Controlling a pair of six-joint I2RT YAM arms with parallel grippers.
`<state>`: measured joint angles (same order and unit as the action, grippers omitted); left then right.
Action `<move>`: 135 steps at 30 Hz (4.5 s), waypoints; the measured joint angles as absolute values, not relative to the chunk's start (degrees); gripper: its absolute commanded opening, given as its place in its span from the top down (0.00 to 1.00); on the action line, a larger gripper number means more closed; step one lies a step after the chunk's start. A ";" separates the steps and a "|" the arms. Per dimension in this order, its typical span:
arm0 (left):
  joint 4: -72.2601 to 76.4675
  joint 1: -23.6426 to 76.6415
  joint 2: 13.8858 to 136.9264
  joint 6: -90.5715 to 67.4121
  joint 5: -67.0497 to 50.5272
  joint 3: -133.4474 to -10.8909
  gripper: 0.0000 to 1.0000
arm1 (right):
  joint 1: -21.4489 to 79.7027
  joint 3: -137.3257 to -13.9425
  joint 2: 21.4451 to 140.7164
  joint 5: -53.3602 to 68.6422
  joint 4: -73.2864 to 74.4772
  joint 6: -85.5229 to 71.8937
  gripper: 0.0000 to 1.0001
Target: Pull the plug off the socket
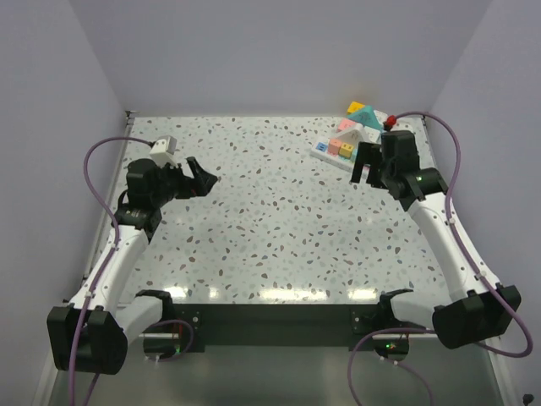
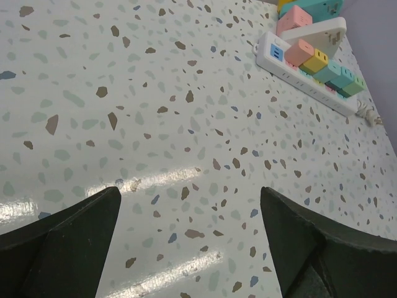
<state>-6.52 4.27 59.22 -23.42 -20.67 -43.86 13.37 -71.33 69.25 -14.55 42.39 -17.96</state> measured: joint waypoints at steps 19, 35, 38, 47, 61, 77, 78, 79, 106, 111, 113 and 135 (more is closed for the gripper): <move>-6.94 4.27 59.99 -23.44 -20.99 -42.96 0.00 | 2.63 -94.39 100.68 -23.05 45.84 -28.21 0.21; -8.71 4.64 59.27 -24.51 -20.25 -39.62 0.00 | -9.10 -115.55 123.61 -16.34 42.39 -32.49 1.00; -8.69 4.64 59.35 -24.88 -20.12 -39.62 0.00 | -10.07 -122.85 130.98 -13.52 42.72 -31.11 1.00; -8.69 5.34 59.35 -26.00 -19.70 -39.62 0.00 | -10.13 -119.44 138.37 -2.46 44.45 -27.20 1.00; -7.75 6.42 59.99 -26.63 -19.68 -37.30 0.00 | -4.40 -94.87 124.25 8.01 42.35 -24.75 1.00; -9.50 19.27 72.88 -23.83 -16.73 -46.98 0.00 | 16.32 -74.85 107.53 18.06 37.93 -32.45 0.75; -10.13 20.95 75.13 -22.48 -15.99 -49.50 0.00 | 15.99 -74.85 105.62 16.86 38.28 -32.95 0.66; -10.85 22.46 77.10 -20.95 -15.03 -51.68 0.00 | 15.77 -74.87 103.55 15.59 38.59 -33.23 0.54; -14.76 39.81 98.50 10.02 -6.76 -64.20 0.80 | 15.97 -69.01 92.20 10.22 41.71 -34.37 0.32; -14.63 39.46 98.59 10.07 -5.96 -64.42 1.00 | 15.97 -65.19 90.06 12.51 36.80 -36.36 0.27; -14.61 39.51 98.59 9.54 -6.00 -64.42 1.00 | 15.97 -63.42 89.82 14.50 33.26 -37.58 0.25; -6.83 39.11 97.93 -16.82 -20.01 -62.98 1.00 | 16.08 -47.00 92.64 36.45 8.01 -47.48 0.36</move>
